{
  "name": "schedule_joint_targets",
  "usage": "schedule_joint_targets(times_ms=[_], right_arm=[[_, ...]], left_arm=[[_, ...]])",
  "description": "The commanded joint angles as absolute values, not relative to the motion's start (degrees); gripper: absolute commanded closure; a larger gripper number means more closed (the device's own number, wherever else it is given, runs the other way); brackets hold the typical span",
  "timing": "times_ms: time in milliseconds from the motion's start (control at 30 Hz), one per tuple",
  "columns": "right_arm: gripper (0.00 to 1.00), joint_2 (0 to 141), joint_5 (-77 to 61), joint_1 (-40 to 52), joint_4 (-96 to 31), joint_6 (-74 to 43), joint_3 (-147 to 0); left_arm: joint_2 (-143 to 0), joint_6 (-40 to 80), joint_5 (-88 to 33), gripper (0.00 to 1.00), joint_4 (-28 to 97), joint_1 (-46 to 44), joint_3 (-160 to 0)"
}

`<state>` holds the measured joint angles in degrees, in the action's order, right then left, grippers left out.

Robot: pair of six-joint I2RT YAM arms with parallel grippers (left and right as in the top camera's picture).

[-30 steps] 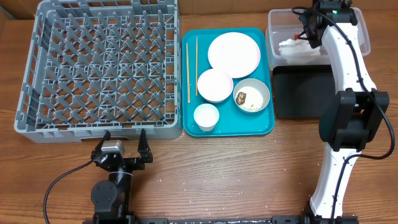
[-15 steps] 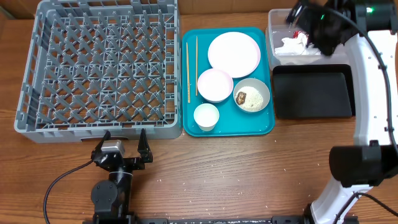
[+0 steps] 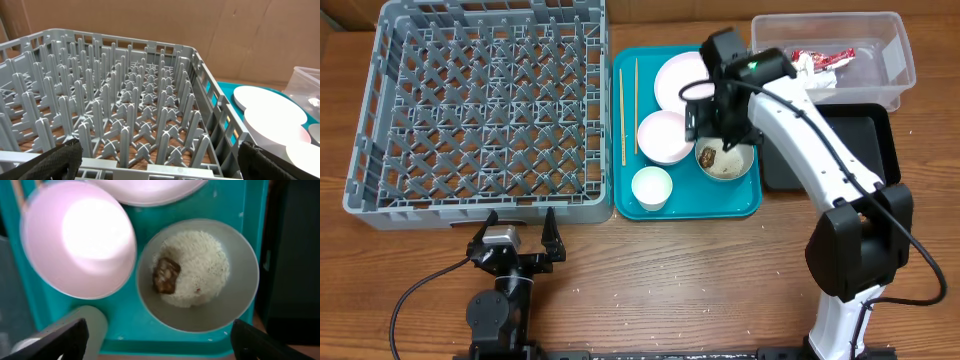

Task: Sort waste into correct bins and load items into the dishwasher
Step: 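Grasp the rice bowl rim with the right gripper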

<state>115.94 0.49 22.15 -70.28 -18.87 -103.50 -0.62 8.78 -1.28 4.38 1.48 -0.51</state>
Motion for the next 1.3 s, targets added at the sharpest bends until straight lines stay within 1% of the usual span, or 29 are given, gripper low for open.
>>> schedule_joint_targets(times_ms=[0, 100, 133, 267, 333, 433, 467, 500, 533, 600, 700, 733, 767, 800, 833, 1000, 1100, 1133, 1267], right_arm=[[0.28, 115.5, 0.7, 22.4, -66.2, -10.3, -97.3], [0.34, 115.5, -0.8, 22.4, -62.1, -3.6, -93.3], [0.35, 115.5, -1.7, 22.4, -60.2, -0.6, -91.7], [0.38, 115.5, -5.0, 22.4, -57.1, 4.1, -89.0], [0.44, 115.5, -7.2, 22.4, -57.2, 6.3, -88.7], [0.45, 115.5, -7.6, 22.4, -57.5, 6.3, -88.7], [0.47, 115.5, -7.7, 22.4, -57.9, 6.3, -88.7], [0.53, 115.5, -7.9, 22.5, -58.5, 6.3, -88.7], [0.56, 115.5, -8.4, 22.4, -59.0, 6.3, -88.7], [0.59, 115.5, -9.9, 22.5, -60.6, 6.2, -88.7], [0.61, 115.5, -10.8, 22.5, -60.5, 6.2, -88.1], [0.63, 115.5, -10.8, 22.4, -59.8, 6.2, -87.4], [0.68, 115.5, -10.8, 22.4, -58.3, 6.2, -86.2], [0.69, 115.5, -10.8, 22.4, -57.9, 6.2, -85.8], [0.73, 115.5, -10.8, 22.4, -57.4, 6.2, -85.2], [0.80, 115.5, -10.6, 22.4, -57.0, 6.0, -85.1], [0.90, 115.5, -10.6, 22.4, -56.7, 5.6, -85.1], [0.96, 115.5, -10.6, 22.4, -56.8, 5.6, -85.1], [0.96, 115.5, -10.5, 22.4, -57.5, 3.0, -85.3]], left_arm=[[-0.3, 7.7, -1.1, 0.00, 4.4, 1.2, -0.3], [-0.3, 7.7, -1.1, 0.00, 4.4, 1.2, -0.3], [-0.3, 7.7, -1.1, 0.00, 4.4, 1.2, -0.3], [-0.3, 7.7, -1.1, 0.00, 4.4, 1.2, -0.3], [-0.3, 7.7, -1.1, 0.00, 4.4, 1.2, -0.3], [-0.3, 7.7, -1.1, 0.00, 4.4, 1.2, -0.3], [-0.3, 7.7, -1.1, 0.00, 4.4, 1.2, -0.3], [-0.3, 7.7, -1.1, 0.00, 4.4, 1.2, -0.3], [-0.3, 7.7, -1.1, 0.00, 4.4, 1.2, -0.3], [-0.3, 7.7, -1.1, 0.00, 4.4, 1.2, -0.3], [-0.3, 7.7, -1.1, 0.00, 4.4, 1.2, -0.3], [-0.3, 7.7, -1.1, 0.00, 4.4, 1.2, -0.3], [-0.3, 7.7, -1.1, 0.00, 4.4, 1.2, -0.3], [-0.3, 7.7, -1.1, 0.00, 4.4, 1.2, -0.3], [-0.3, 7.7, -1.1, 0.00, 4.4, 1.2, -0.3], [-0.3, 7.7, -1.1, 0.00, 4.4, 1.2, -0.3], [-0.3, 7.7, -1.1, 0.00, 4.4, 1.2, -0.3], [-0.3, 7.7, -1.1, 0.00, 4.4, 1.2, -0.3], [-0.3, 7.7, -1.1, 0.00, 4.4, 1.2, -0.3]])
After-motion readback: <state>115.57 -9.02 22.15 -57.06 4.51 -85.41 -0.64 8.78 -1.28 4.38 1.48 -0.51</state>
